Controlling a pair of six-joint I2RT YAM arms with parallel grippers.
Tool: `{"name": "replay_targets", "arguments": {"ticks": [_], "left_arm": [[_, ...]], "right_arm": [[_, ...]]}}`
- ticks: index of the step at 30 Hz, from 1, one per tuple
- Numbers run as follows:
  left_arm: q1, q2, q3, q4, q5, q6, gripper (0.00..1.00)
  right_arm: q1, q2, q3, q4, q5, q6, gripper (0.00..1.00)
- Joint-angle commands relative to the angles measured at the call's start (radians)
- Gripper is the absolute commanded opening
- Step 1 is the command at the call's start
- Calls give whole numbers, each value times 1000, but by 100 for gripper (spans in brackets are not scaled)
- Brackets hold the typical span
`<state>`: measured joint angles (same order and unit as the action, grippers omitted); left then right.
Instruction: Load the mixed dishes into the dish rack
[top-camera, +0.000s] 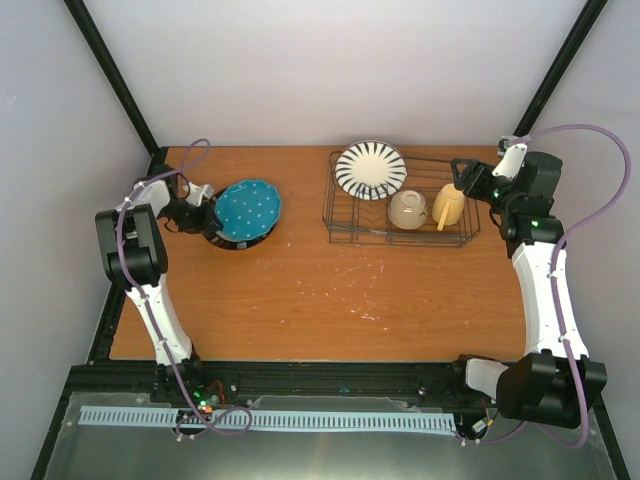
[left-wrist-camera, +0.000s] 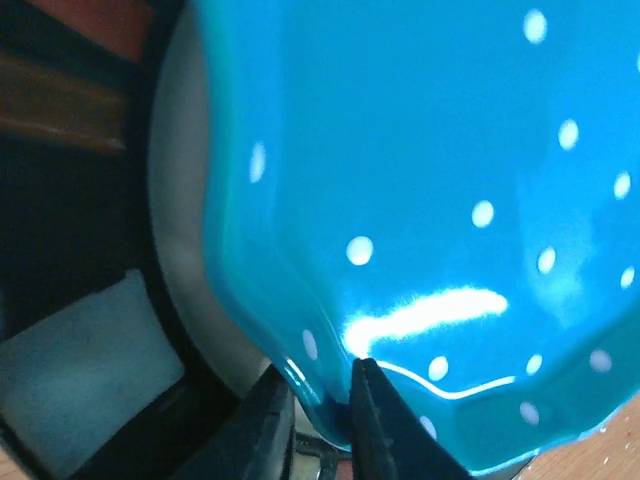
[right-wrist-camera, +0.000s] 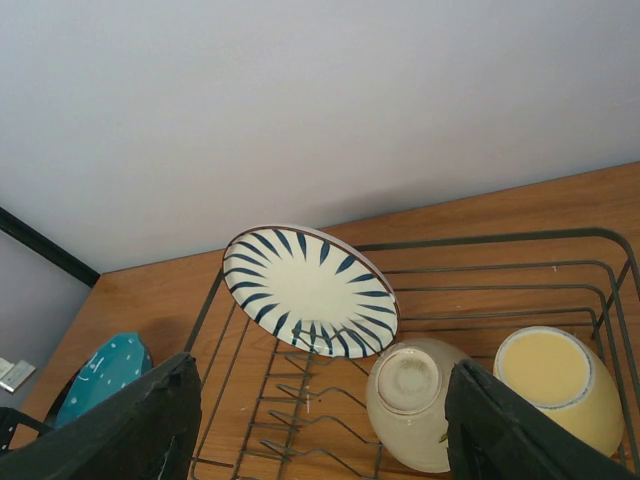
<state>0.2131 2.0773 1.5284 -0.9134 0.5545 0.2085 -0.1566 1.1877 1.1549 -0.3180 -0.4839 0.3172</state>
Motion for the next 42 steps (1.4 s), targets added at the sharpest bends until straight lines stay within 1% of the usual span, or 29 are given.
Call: {"name": "replay_targets", "arguments": {"ticks": [1, 3, 4, 12, 16, 18, 21, 23, 27, 30, 32, 34, 36, 39, 42], "left_arm": [[-6, -1, -23, -1, 1, 7, 10], [-5, -8, -40, 13, 4, 3, 1], [-5, -13, -47, 19, 9, 2, 1], [-5, -88, -63, 103, 39, -32, 1], [-6, -120, -51, 140, 62, -42, 1], [-8, -139, -48, 160, 83, -43, 1], [-14, -186, -52, 201, 111, -44, 1], [-17, -218, -62, 228, 125, -46, 1], [-18, -266, -97, 265, 134, -37, 1], [-17, -281, -136, 276, 133, -11, 1], [-17, -290, -168, 291, 141, 2, 0], [-17, -307, -201, 320, 165, 11, 1], [-18, -329, -240, 361, 189, 11, 1], [-12, -348, -282, 415, 222, 22, 1], [3, -346, -299, 444, 259, 37, 1]], "right_arm": [[-6, -21, 4, 11, -4, -11, 66], [-6, -18, 5, 18, -11, -5, 65], [-6, -15, 4, 22, -16, -3, 65], [9, -4, 6, 52, -95, 1, 57], [50, 48, 54, 66, -253, 1, 57], [101, 99, 111, 31, -336, -23, 57], [228, 183, 204, -37, -399, -69, 60], [335, 241, 249, -73, -423, -91, 62], [493, 362, 337, -121, -457, -123, 61], [580, 474, 445, -219, -460, -188, 62], [637, 569, 549, -350, -471, -252, 62], [689, 666, 662, -468, -460, -321, 62], [728, 745, 743, -535, -433, -358, 60], [755, 811, 792, -532, -378, -352, 59], [756, 858, 823, -515, -305, -321, 61]]}}
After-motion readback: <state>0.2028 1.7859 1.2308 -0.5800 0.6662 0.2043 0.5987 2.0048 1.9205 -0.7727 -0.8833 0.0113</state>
